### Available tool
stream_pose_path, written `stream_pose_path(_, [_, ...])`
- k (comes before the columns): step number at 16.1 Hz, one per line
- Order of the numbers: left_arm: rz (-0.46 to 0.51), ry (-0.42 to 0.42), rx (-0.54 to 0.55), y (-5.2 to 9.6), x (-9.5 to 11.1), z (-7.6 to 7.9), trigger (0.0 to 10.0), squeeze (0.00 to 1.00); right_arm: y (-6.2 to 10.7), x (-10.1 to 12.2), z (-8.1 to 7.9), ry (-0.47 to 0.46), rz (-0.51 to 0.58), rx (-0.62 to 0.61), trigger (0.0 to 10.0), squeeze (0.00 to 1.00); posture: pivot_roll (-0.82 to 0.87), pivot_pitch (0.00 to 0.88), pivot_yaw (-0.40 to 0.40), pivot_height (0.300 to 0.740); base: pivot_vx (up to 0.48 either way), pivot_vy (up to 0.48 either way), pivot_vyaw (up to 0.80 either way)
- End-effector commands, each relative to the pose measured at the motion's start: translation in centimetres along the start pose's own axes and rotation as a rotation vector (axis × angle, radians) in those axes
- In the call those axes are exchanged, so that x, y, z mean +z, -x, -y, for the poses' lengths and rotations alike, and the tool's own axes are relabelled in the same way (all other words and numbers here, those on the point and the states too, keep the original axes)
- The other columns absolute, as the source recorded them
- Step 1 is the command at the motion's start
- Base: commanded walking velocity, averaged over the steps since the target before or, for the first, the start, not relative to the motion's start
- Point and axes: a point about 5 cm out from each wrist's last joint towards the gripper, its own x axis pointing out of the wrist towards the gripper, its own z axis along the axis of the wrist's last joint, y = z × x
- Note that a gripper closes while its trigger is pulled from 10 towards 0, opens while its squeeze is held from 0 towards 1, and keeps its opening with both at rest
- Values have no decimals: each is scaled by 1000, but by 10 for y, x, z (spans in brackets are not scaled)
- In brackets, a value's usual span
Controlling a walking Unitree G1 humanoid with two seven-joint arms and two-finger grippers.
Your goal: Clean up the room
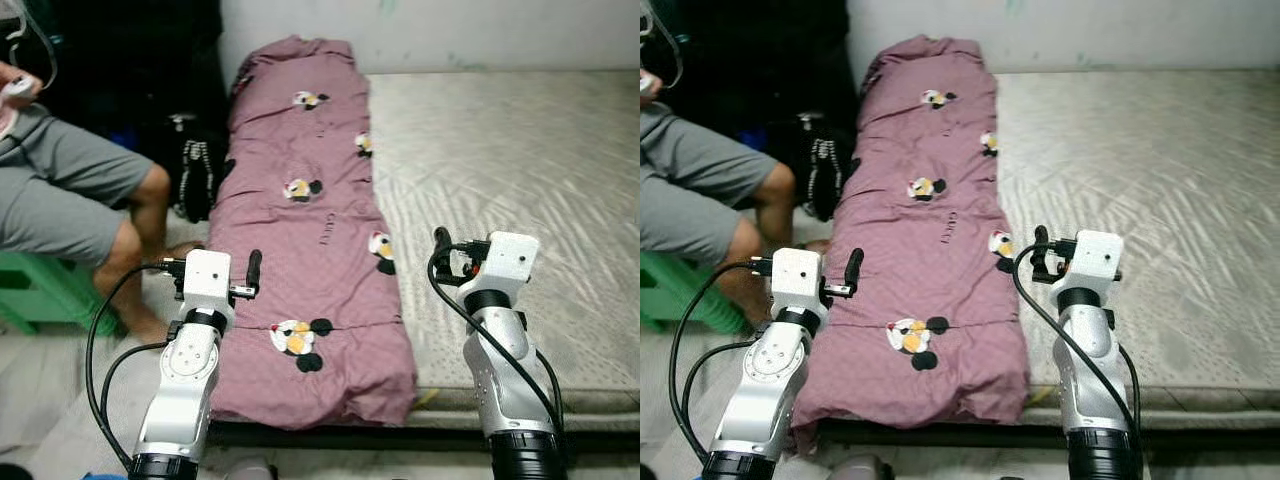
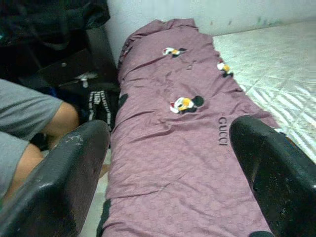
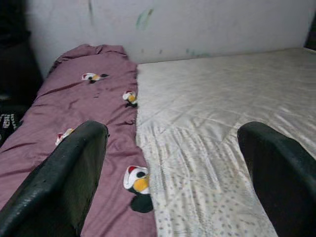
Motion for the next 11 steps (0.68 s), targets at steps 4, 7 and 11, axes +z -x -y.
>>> stream_pose_path(4, [19,-10,-2,0,5,-1,10000,0,0,3,-4,56,13,40,10000,0,-59,0,44,740,0,0,397])
stream_pose_path(7, [22,-7,0,0,6,-1,10000,0,-1,4,-5,52,17,53,10000,0,-61,0,40,740,0,0,794])
stream_pose_path(11, [19,-5,2,0,5,0,10000,0,-2,5,-6,54,21,65,10000,0,-60,0,34,740,0,0,794])
